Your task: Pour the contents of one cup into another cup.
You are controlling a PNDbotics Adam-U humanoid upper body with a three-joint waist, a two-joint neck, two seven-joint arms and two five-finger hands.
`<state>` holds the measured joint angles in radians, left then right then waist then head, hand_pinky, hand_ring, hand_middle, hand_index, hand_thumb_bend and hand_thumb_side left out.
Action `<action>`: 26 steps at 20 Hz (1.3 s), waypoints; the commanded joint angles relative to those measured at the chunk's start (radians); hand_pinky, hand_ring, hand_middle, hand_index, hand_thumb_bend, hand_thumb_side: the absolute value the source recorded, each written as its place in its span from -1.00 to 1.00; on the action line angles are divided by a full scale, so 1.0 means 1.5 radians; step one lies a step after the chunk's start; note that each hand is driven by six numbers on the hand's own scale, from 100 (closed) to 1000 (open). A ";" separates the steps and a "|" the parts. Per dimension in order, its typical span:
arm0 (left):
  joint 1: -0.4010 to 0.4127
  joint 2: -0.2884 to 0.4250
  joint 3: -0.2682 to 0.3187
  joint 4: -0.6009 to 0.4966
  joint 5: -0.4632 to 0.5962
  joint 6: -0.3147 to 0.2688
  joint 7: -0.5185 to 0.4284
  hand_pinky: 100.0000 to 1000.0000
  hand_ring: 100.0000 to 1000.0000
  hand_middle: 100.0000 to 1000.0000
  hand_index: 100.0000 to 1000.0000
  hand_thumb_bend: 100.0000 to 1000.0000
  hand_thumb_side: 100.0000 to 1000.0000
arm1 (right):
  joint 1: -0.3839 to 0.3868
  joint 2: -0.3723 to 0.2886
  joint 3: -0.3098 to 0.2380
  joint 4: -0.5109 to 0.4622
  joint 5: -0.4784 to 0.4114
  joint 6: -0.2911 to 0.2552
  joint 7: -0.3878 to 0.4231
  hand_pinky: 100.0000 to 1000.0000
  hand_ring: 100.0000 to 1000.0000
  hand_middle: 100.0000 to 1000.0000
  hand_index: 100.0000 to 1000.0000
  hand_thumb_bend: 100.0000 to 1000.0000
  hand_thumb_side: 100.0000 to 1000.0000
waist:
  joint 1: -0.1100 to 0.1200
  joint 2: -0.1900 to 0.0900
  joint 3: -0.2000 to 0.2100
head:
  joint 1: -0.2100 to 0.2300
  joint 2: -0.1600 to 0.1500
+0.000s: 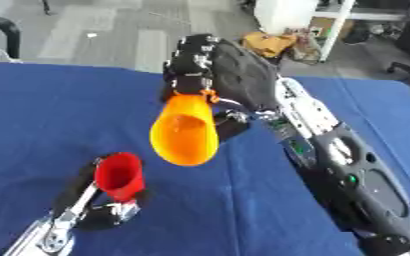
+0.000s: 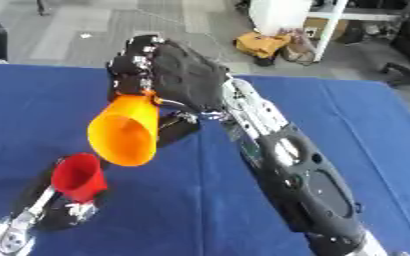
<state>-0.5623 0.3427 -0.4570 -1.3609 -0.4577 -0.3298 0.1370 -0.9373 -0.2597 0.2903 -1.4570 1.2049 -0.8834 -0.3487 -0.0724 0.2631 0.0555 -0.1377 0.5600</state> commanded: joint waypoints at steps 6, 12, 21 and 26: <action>0.004 0.036 0.014 -0.132 0.056 0.038 -0.044 0.30 0.23 0.36 0.67 0.34 0.71 | 0.014 -0.016 -0.024 -0.001 -0.097 -0.016 0.037 -0.22 -0.44 -0.37 -0.05 -1.00 -0.41 | 0.005 -0.010 0.001 | -0.001 -0.006; 0.008 0.055 0.030 -0.208 0.141 0.082 -0.069 0.28 0.21 0.34 0.67 0.06 0.78 | 0.054 -0.020 -0.039 0.048 -0.223 -0.016 0.121 -0.28 -0.58 -0.51 -0.11 -0.79 -0.81 | 0.008 -0.008 0.003 | 0.000 -0.011; 0.013 0.073 0.051 -0.299 0.217 0.120 -0.101 0.29 0.20 0.32 0.67 -0.02 0.79 | 0.095 -0.022 -0.084 0.169 -0.397 0.028 0.302 0.10 -0.29 -0.30 0.05 0.64 -0.70 | 0.015 -0.005 0.004 | -0.003 -0.017; 0.016 0.075 0.056 -0.316 0.231 0.130 -0.108 0.29 0.20 0.32 0.67 -0.04 0.81 | 0.100 -0.028 -0.112 0.186 -0.392 0.049 0.358 0.69 0.33 0.25 0.52 1.00 -0.01 | 0.016 -0.004 0.003 | -0.006 -0.017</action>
<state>-0.5289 0.4321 -0.3876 -1.8100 -0.1181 -0.1410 -0.0239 -0.7738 -0.2768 0.1408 -1.1754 0.6224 -0.8152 0.1691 -0.0517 0.2724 0.0607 -0.1436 0.5469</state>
